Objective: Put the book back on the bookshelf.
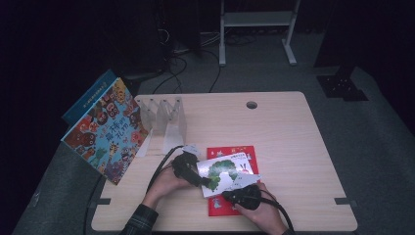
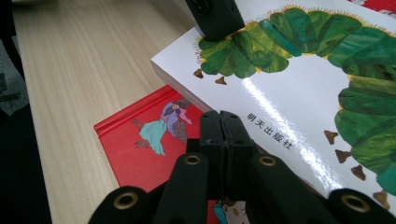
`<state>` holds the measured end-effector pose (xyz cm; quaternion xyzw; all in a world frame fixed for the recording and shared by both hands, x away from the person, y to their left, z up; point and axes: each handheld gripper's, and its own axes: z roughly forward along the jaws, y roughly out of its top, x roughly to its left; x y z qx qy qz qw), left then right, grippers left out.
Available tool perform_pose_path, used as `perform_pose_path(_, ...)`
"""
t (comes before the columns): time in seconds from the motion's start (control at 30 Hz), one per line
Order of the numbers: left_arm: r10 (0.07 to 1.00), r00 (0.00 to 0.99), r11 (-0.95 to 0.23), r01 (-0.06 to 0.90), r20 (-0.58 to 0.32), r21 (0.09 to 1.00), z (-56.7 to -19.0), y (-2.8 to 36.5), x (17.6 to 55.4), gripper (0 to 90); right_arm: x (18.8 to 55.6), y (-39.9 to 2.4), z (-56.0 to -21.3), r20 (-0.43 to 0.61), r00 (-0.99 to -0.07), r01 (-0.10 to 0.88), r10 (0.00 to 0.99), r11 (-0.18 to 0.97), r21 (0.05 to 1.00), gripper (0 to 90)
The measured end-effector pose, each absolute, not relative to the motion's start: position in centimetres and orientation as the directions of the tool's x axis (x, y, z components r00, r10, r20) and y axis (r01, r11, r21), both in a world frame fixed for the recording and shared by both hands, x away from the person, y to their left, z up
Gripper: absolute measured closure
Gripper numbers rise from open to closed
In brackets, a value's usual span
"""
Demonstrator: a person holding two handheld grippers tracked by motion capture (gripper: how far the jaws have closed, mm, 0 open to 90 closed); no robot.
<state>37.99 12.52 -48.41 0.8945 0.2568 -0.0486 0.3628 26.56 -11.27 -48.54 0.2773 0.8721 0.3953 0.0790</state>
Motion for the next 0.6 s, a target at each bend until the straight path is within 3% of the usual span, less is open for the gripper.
perform_pose_path(0.4,0.44,0.863,-0.621,0.491,-0.247,0.611,-47.6,12.6,37.6,3.3,26.6,-11.2,-48.5,0.065,-0.837,0.41,0.544,0.544,0.732,89.4)
perform_pose_path(0.6,0.436,0.867,-0.59,0.478,-0.242,0.651,-46.4,13.0,37.4,4.4,26.7,-11.2,-48.5,0.077,-0.837,0.417,0.542,0.539,0.732,89.5)
